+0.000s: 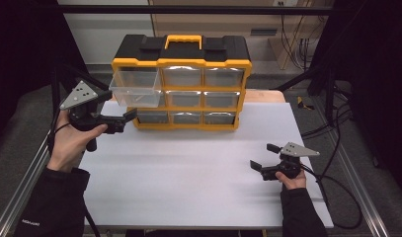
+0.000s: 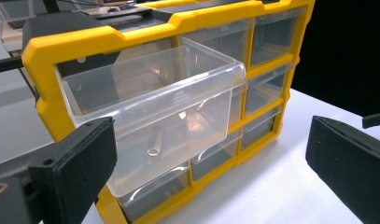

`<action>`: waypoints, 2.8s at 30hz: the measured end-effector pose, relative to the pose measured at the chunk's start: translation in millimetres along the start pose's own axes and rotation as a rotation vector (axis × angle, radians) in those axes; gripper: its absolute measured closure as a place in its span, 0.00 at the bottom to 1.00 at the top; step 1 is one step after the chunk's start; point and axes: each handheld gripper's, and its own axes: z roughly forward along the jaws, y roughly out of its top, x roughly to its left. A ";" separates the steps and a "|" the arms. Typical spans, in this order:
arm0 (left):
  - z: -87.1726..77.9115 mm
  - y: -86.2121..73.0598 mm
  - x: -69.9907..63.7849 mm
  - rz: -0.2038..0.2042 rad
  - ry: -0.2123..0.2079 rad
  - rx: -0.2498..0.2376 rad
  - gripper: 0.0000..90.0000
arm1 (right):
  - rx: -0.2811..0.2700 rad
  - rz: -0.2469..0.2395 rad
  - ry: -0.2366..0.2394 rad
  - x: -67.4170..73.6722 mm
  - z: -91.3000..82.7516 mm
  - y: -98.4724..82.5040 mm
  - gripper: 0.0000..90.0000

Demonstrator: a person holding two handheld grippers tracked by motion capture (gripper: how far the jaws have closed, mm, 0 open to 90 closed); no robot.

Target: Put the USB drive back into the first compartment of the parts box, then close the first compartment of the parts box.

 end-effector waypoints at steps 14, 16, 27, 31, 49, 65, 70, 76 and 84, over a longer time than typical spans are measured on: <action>1.5 -13.2 -1.5 -0.016 -0.006 0.020 0.02 | 0.000 0.000 -0.001 -0.1 0.1 0.0 0.01; 2.1 -15.0 -1.3 -0.022 -0.008 0.021 0.02 | 0.000 0.000 -0.001 -0.2 0.3 -0.1 0.01; 3.8 -20.7 -1.3 -0.039 0.014 0.038 0.09 | 0.005 -0.001 0.001 0.1 1.2 -0.6 0.01; 5.1 -22.3 -0.9 -0.051 0.011 0.042 0.14 | 0.006 -0.002 -0.001 0.1 1.3 -0.8 0.01; 6.4 -25.7 -2.8 -0.039 0.025 0.051 0.42 | 0.006 -0.005 0.001 0.2 1.9 -1.1 0.01; 8.5 -26.6 -2.5 -0.037 0.034 0.052 0.70 | 0.005 -0.005 0.002 0.2 1.8 -1.0 0.01; 9.4 -27.2 -2.0 -0.037 0.033 0.061 0.80 | 0.005 -0.006 0.002 0.1 2.2 -1.1 0.01; 11.1 -26.2 -2.1 -0.033 0.042 0.053 0.88 | 0.005 -0.004 0.002 0.1 1.8 -0.9 0.01; 13.5 -25.0 -1.2 -0.018 0.045 0.051 0.94 | 0.008 -0.004 0.002 -0.1 2.0 -1.0 0.01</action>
